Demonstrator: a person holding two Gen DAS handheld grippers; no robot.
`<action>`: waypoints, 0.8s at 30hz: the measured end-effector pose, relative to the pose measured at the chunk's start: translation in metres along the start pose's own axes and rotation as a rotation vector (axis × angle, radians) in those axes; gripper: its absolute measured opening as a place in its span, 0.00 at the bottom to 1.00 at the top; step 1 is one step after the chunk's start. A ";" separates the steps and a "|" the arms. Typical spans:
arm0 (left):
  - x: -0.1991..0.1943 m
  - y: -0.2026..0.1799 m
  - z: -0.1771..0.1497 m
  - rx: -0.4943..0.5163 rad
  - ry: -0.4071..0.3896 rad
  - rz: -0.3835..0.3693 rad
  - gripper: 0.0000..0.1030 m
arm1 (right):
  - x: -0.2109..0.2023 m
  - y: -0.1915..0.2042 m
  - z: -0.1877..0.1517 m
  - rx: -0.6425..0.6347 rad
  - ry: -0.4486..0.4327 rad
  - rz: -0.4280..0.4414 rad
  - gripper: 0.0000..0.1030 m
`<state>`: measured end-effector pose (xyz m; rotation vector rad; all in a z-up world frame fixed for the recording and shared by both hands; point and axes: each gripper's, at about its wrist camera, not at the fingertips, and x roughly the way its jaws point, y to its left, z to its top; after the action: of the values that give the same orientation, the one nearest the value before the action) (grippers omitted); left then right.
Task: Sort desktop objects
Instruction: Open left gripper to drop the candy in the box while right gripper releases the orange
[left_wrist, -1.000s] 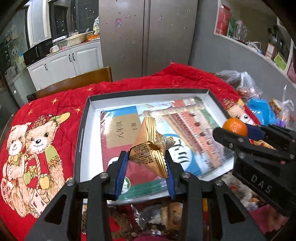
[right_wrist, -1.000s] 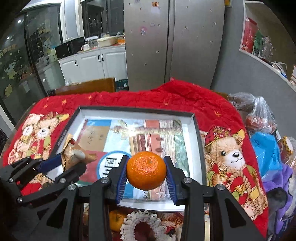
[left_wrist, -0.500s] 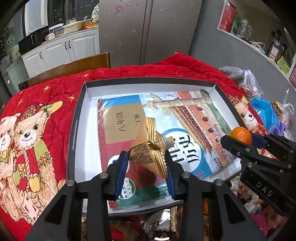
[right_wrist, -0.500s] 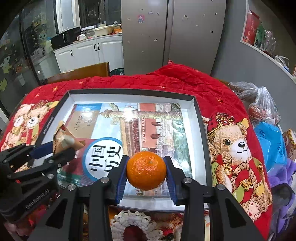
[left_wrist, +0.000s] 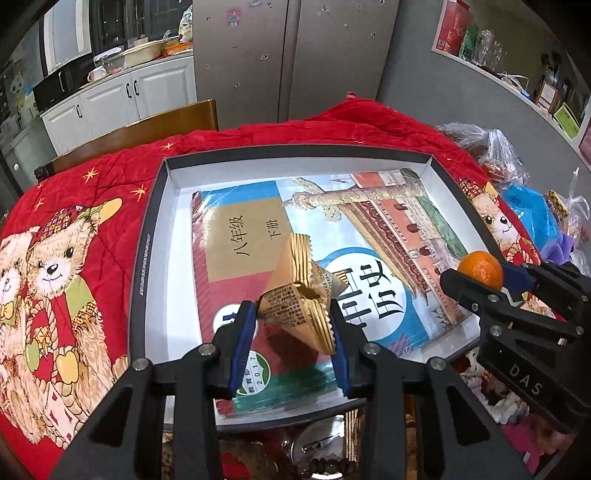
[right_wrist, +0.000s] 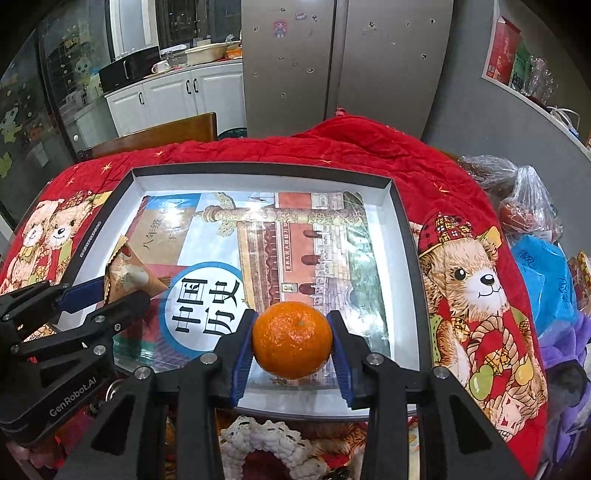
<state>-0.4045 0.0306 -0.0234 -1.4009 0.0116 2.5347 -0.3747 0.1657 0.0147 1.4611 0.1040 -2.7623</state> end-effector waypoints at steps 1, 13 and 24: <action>0.000 0.000 0.000 0.003 -0.002 0.000 0.41 | 0.001 0.001 0.000 -0.005 0.005 -0.002 0.39; -0.008 0.006 0.005 -0.033 -0.009 0.043 0.81 | -0.009 0.001 0.003 -0.015 -0.030 -0.002 0.68; -0.012 0.006 0.004 -0.021 -0.018 0.040 0.81 | -0.012 -0.001 0.004 -0.004 -0.028 0.008 0.68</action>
<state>-0.4034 0.0231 -0.0118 -1.3989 0.0092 2.5870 -0.3710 0.1660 0.0267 1.4181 0.1030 -2.7738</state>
